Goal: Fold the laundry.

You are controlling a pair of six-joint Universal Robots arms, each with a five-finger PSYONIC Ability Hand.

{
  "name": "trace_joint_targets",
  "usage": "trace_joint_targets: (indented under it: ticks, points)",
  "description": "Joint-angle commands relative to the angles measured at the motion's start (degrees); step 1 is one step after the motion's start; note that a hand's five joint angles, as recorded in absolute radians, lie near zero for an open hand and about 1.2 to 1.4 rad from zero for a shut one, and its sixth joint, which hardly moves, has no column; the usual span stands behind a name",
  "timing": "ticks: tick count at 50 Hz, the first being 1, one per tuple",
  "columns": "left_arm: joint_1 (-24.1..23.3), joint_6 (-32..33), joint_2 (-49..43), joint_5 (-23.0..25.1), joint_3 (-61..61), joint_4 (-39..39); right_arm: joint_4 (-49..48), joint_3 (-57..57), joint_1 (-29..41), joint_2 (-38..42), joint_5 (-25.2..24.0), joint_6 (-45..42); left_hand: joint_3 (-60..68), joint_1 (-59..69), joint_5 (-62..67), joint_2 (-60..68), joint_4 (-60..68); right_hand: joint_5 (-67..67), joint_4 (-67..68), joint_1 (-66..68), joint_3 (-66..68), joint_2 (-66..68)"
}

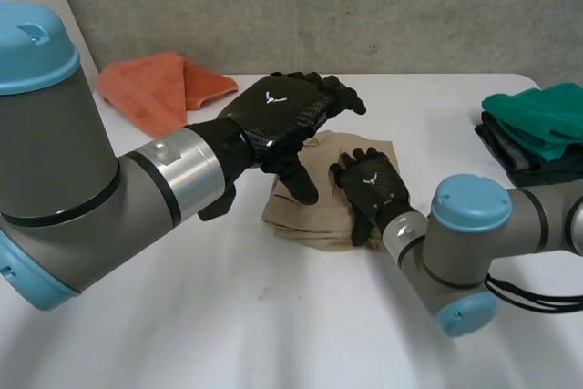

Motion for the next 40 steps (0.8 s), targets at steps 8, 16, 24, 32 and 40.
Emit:
trace_joint_targets:
  ticks: [8,16,24,32,40]
  points:
    - [0.06,-0.01,0.09,0.03,-0.81,-0.01,2.12,-12.4,-0.01,7.07,-1.6,0.09,-0.61,-2.28,0.31,-0.71,-0.59,59.74,59.83,61.61,61.99,60.58]
    - [-0.03,-0.01,0.09,0.03,-0.81,0.08,4.75,-12.86,-2.11,3.5,-2.65,0.09,-0.61,-2.28,0.31,-0.71,-0.59,66.33,66.42,68.2,68.58,67.17]
    - [0.06,-0.01,0.27,0.03,-0.72,0.08,11.35,-10.75,-12.29,-1.44,-11.33,-4.03,-0.61,-2.28,0.31,-0.71,-0.59,66.33,66.42,68.2,68.58,67.17]
    - [0.14,-0.1,0.53,0.03,-0.81,0.08,9.25,-15.13,-20.93,-2.23,-25.5,-11.87,-0.61,-2.28,0.31,-0.71,-0.59,66.33,66.42,68.2,68.58,67.17]
    - [-0.12,-0.27,0.62,-0.14,-0.81,0.08,-3.84,-26.91,-28.21,-1.88,-29.99,4.45,-0.61,-2.28,0.31,-0.71,-0.59,66.33,66.42,68.2,68.58,67.17]
